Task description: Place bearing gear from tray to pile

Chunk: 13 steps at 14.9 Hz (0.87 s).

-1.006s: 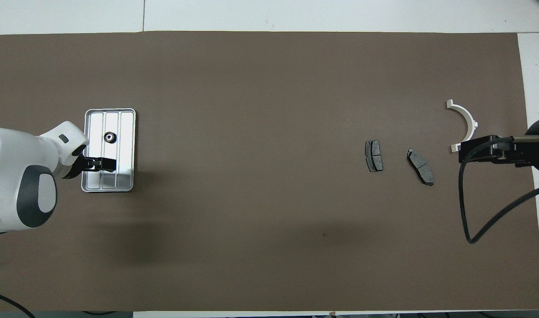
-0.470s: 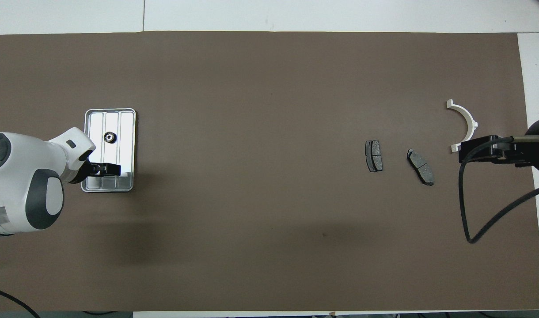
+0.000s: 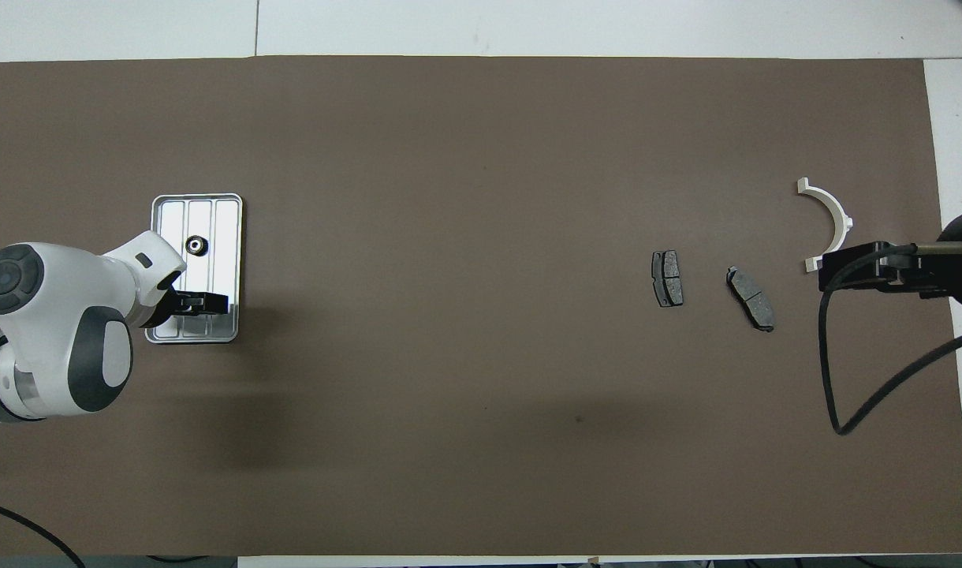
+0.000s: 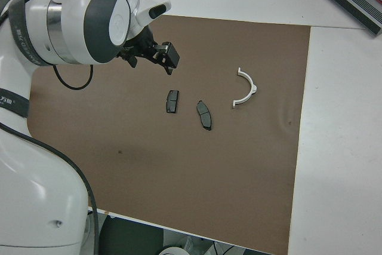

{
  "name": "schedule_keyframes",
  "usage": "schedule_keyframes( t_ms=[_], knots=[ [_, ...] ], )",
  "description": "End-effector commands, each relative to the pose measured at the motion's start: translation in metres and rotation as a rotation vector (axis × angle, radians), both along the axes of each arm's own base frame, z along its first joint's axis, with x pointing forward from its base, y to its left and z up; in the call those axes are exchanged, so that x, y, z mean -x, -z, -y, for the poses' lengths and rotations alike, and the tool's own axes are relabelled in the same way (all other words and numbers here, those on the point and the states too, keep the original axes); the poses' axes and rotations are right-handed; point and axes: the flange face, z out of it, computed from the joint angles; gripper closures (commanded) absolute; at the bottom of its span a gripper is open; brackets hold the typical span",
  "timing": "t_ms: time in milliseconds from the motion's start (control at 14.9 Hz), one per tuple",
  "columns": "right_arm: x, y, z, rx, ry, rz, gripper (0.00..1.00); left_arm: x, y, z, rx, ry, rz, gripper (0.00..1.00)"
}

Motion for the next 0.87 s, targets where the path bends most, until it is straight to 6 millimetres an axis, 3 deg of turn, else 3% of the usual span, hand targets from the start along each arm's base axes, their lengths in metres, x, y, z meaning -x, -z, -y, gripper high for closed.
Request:
schedule_keyframes(
  t_ms=[0, 134, 201, 268, 403, 671, 805],
  knots=[
    [0.003, 0.0, 0.0, -0.023, 0.007, 0.002, 0.0, -0.001, 0.012, 0.004, 0.007, -0.014, 0.018, 0.04],
    [0.003, 0.001, 0.001, -0.023, 0.007, 0.001, 0.0, -0.001, 0.012, 0.004, 0.007, -0.011, 0.018, 0.05],
    [0.003, 0.0, 0.0, -0.023, 0.007, 0.002, 0.0, -0.001, 0.012, 0.003, 0.007, -0.012, 0.016, 0.11],
    [0.003, 0.001, 0.001, -0.023, 0.007, 0.001, 0.0, -0.001, 0.012, 0.003, 0.007, -0.012, 0.016, 0.29],
    [0.003, 0.0, 0.0, -0.023, 0.007, 0.002, 0.0, -0.001, 0.011, 0.003, 0.007, -0.014, 0.012, 0.98],
    [0.003, 0.0, 0.0, -0.023, 0.005, 0.002, 0.0, -0.012, -0.002, 0.004, 0.008, -0.01, 0.007, 1.0],
    [0.003, 0.0, 0.0, -0.023, 0.005, 0.002, 0.0, -0.028, -0.034, 0.004, 0.012, -0.013, -0.04, 1.0]
  ],
)
